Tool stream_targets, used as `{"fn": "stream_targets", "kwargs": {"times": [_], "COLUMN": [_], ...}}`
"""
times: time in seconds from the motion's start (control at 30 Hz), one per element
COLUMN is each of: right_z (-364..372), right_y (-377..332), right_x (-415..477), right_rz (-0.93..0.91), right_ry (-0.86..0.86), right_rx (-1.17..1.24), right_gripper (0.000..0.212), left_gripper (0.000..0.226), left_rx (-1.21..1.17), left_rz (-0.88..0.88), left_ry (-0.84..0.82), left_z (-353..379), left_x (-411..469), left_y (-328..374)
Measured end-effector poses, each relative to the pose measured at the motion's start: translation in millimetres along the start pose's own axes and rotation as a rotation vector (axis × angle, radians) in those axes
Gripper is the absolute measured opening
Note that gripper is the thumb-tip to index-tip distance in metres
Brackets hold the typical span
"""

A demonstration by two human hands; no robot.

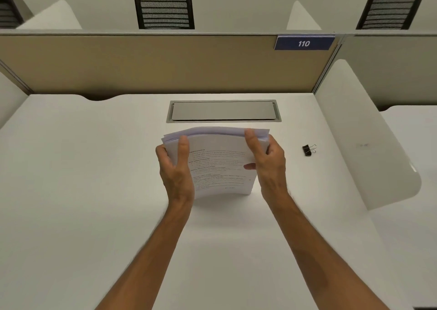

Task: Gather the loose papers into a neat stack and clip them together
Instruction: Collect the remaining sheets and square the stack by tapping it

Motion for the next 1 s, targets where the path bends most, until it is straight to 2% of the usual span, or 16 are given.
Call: {"fn": "stream_targets", "kwargs": {"times": [0.13, 0.37, 0.6, 0.77, 0.9, 1.0], "right_z": [6, 2, 3, 3, -4, -3], "right_y": [-12, -13, -8, -6, 14, 41], "right_x": [2, 3, 7, 9, 6, 8], "right_rz": [0.066, 0.077, 0.027, 0.002, -0.014, 0.047], "right_ry": [0.076, 0.139, 0.098, -0.034, -0.178, -0.234], "right_rx": [-0.079, -0.049, -0.051, 0.014, 0.017, -0.04], "right_gripper": [0.075, 0.036, 0.038, 0.051, 0.05, 0.044], "left_gripper": [0.037, 0.028, 0.025, 0.031, 0.035, 0.028], "left_rx": [0.008, 0.057, 0.09, 0.075, 0.03, 0.025], "left_rz": [-0.058, -0.116, -0.088, -0.025, -0.039, -0.076], "left_ry": [0.094, 0.171, 0.144, 0.019, -0.144, -0.192], "left_z": [4, 3, 0, 2, -3, -4], "left_x": [3, 8, 13, 11, 6, 4], "left_y": [5, 11, 7, 8, -17, -40]}}
Point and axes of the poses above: each hand's wrist, its own x-axis towards the middle knuckle, its own z-axis out of the palm, y = z × x, the point moved 7 cm from there along x, towards the middle knuckle, and after that the axes turned 3 degrees about -y, right-handed, at the moved point
